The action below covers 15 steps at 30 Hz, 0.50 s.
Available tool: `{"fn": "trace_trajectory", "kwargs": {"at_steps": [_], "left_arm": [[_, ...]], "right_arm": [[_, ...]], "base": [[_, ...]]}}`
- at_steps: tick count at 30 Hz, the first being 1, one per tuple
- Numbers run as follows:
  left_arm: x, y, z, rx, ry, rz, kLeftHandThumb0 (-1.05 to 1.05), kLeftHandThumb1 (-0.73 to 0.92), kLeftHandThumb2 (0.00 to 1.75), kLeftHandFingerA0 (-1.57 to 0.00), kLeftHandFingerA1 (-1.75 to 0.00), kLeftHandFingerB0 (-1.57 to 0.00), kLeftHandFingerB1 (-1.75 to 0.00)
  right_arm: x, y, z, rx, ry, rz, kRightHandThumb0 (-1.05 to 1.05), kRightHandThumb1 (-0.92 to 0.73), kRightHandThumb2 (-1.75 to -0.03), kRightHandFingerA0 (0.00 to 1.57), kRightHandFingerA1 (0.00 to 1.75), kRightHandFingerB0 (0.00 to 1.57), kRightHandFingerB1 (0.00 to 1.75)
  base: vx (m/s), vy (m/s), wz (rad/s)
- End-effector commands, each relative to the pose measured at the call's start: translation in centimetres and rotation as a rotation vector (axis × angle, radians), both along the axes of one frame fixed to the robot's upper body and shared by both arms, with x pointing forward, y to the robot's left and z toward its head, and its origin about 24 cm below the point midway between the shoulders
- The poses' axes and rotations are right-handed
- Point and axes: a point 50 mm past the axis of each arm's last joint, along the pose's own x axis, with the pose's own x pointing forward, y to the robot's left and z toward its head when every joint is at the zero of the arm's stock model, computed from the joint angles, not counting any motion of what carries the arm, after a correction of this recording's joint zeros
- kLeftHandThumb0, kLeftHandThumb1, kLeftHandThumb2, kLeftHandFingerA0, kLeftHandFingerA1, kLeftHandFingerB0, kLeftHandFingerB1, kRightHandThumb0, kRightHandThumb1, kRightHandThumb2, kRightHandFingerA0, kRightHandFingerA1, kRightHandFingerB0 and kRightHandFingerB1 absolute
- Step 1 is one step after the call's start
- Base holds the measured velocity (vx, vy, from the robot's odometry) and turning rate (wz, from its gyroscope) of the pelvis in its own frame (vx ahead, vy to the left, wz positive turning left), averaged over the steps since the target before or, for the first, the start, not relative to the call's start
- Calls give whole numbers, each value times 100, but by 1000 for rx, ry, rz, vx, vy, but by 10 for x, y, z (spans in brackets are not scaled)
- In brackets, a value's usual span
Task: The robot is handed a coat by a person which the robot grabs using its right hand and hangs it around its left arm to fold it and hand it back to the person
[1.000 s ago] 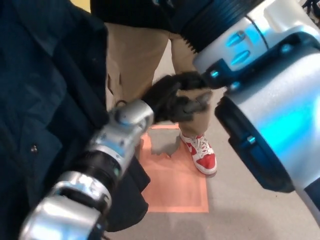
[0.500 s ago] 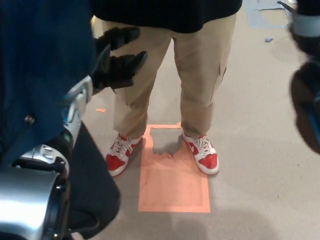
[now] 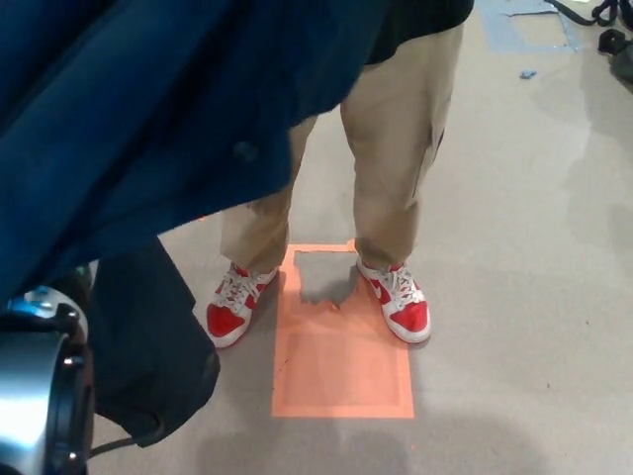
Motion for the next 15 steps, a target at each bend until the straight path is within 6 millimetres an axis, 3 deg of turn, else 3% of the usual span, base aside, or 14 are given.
{"fn": "trace_trajectory", "kwargs": {"at_steps": [1,2,3,5,8,9,10,13,15], "left_arm": [[-5,22,-1,8,-27,30,-64,82,64,-16,-29,-23,-30],[-5,22,-1,7,-28,30,-64,82,64,-16,-29,-23,-30],[-5,25,1,15,-29,36,-35,53,107,0,-48,0,-46],[-6,27,2,21,-30,42,-35,53,107,0,-48,0,-46],[-6,27,2,21,-30,42,-35,53,107,0,-48,0,-46],[-8,32,0,5,-22,53,-36,50,105,0,-49,0,-47],[-8,34,0,-9,-23,61,-36,51,105,0,-49,0,-46],[-8,35,0,-15,-25,64,-36,51,105,0,-49,0,-46],[-7,35,6,-12,-43,61,-36,51,106,0,-49,0,-46]], "right_arm": [[3,-38,-26,102,90,-43,-34,-88,-66,111,56,113,74],[3,-38,-26,102,91,-43,-34,-88,-66,111,56,113,74],[24,-69,-78,121,198,-132,-35,-83,-65,115,54,118,63],[31,-84,-114,132,268,-190,-38,-83,-65,115,54,120,62],[31,-85,-116,131,268,-191,-38,-83,-65,115,54,120,62],[35,-86,-181,98,450,-214,-31,-85,-65,114,56,115,65],[35,-83,-205,87,530,-206,-32,-84,-65,114,58,113,65],[34,-81,-212,83,554,-202,-32,-84,-65,114,58,113,65],[29,-64,-282,-167,843,-161,-29,-88,-67,100,49,112,60]], "base": [[0,0,0],[0,0,0],[0,0,0],[0,0,0],[0,0,0],[0,0,0],[0,0,0],[0,0,0],[0,0,0]]}}
